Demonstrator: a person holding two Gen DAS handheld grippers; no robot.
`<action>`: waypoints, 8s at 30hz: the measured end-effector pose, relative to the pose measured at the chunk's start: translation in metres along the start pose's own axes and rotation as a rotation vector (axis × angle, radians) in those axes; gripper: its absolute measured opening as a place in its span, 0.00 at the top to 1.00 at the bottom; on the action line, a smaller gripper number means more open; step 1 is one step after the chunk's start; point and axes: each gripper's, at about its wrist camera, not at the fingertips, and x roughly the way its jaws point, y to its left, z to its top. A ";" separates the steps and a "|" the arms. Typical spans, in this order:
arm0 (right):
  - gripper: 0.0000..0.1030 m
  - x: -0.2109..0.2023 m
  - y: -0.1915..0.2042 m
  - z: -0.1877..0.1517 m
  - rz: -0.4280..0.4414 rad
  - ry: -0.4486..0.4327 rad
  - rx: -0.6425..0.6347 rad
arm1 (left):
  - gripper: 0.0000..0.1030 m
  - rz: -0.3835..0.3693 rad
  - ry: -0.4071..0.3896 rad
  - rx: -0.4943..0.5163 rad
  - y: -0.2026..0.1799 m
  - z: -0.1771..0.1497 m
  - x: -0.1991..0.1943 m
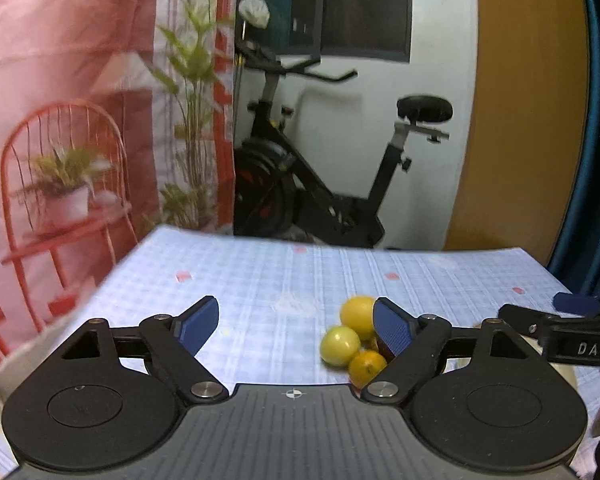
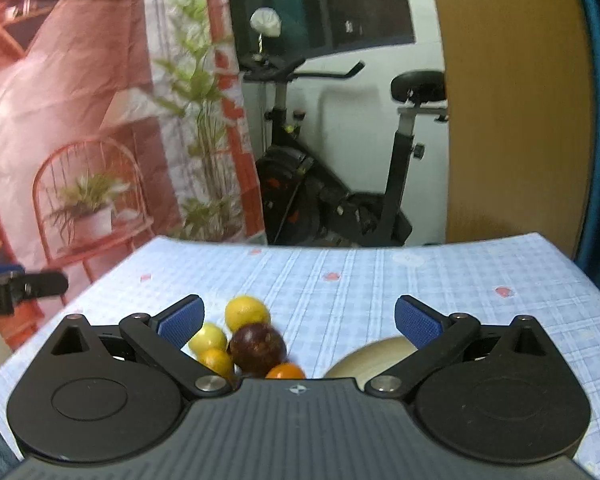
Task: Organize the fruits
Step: 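Lower the right gripper onto an orange at the pile's edge, then grasp the orange with the right gripper and lift it toward the plate, then lower the orange onto the plate and open the right gripper, then move the left gripper to the large grapefruit beside the pile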
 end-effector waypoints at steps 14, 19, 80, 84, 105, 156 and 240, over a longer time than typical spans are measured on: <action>0.00 -0.002 0.020 -0.040 0.024 0.073 -0.067 | 0.16 0.113 0.104 -0.021 0.007 -0.025 0.013; 0.00 -0.006 0.026 -0.051 0.036 0.079 -0.115 | 0.17 0.080 0.115 0.002 0.001 -0.028 0.011; 0.60 0.008 0.041 -0.099 0.287 0.261 -0.219 | 0.57 -0.170 0.153 0.062 -0.015 -0.062 0.025; 0.61 0.008 0.040 -0.100 0.295 0.263 -0.206 | 0.57 -0.171 0.158 0.064 -0.016 -0.062 0.026; 0.61 -0.035 -0.032 -0.069 0.106 0.091 -0.038 | 0.68 -0.360 0.107 0.357 -0.079 -0.073 0.031; 0.61 -0.022 -0.059 -0.083 0.047 0.085 0.041 | 0.63 -0.324 0.138 0.338 -0.089 -0.059 0.068; 0.50 -0.018 -0.008 -0.102 0.109 0.064 -0.228 | 0.41 -0.168 0.093 -0.026 0.003 -0.043 0.044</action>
